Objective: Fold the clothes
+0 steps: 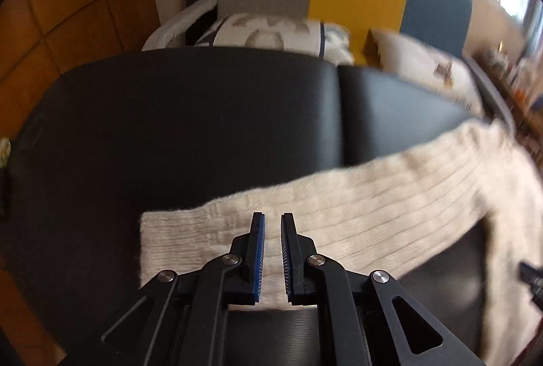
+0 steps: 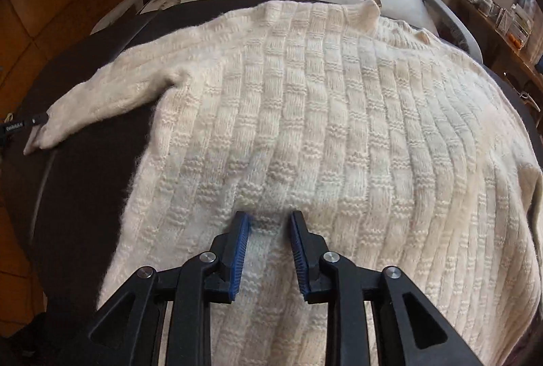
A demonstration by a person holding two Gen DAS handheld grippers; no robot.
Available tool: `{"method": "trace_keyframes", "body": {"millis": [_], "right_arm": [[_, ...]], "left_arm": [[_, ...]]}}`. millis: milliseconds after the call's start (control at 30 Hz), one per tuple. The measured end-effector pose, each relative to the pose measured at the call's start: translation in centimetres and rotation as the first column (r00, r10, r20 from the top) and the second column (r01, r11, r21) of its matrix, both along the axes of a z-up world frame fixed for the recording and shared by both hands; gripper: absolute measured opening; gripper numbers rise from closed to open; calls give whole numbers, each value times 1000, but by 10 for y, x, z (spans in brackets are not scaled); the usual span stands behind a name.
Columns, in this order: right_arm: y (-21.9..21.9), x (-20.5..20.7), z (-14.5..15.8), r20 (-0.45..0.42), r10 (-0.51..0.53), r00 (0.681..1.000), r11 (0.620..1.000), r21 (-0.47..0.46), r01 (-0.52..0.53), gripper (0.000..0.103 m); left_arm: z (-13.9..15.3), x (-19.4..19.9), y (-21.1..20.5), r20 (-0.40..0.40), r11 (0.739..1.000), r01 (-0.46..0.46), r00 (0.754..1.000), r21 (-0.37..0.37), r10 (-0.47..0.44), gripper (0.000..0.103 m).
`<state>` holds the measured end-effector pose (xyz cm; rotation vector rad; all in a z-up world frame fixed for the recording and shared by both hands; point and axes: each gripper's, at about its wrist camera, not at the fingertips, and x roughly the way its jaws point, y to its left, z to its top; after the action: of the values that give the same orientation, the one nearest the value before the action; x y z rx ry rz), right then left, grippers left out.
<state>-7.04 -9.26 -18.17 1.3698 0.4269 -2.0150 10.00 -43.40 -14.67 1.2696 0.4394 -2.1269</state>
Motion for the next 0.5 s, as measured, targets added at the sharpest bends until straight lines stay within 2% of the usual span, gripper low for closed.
{"method": "trace_keyframes", "body": {"millis": [33, 67, 167, 267, 333, 367, 433, 500], "right_arm": [[-1, 0, -1, 21, -15, 1000, 1000, -8, 15, 26], [-3, -1, -1, 39, -25, 999, 999, -18, 26, 26], [-10, 0, -3, 87, -44, 995, 998, -44, 48, 26], [-19, 3, -2, 110, -38, 993, 997, -61, 45, 26], [-13, -4, 16, 141, -16, 990, 985, -167, 39, 26], [-6, -11, 31, 136, -8, 991, 975, -220, 38, 26], [11, -33, 63, 87, -4, 996, 957, -289, 29, 26], [29, -69, 90, 17, -22, 1000, 949, -314, 26, 28]], "left_arm": [[-12, 2, -4, 26, 1000, -9, 1000, 23, 8, 10], [-20, 6, -8, 19, 999, -18, 1000, 41, 17, 11], [-24, 12, -20, 9, 999, -48, 999, -6, 48, 13], [-26, 14, -39, 8, 996, -89, 996, 4, 89, 13], [-24, 12, -53, 22, 993, -120, 993, 21, 120, 12], [-17, 11, -57, -9, 990, -124, 992, 67, 125, 12], [13, 7, -57, -131, 987, -87, 986, 136, 105, 12], [45, -21, -37, -239, 992, 46, 971, 119, -16, 13]]}}
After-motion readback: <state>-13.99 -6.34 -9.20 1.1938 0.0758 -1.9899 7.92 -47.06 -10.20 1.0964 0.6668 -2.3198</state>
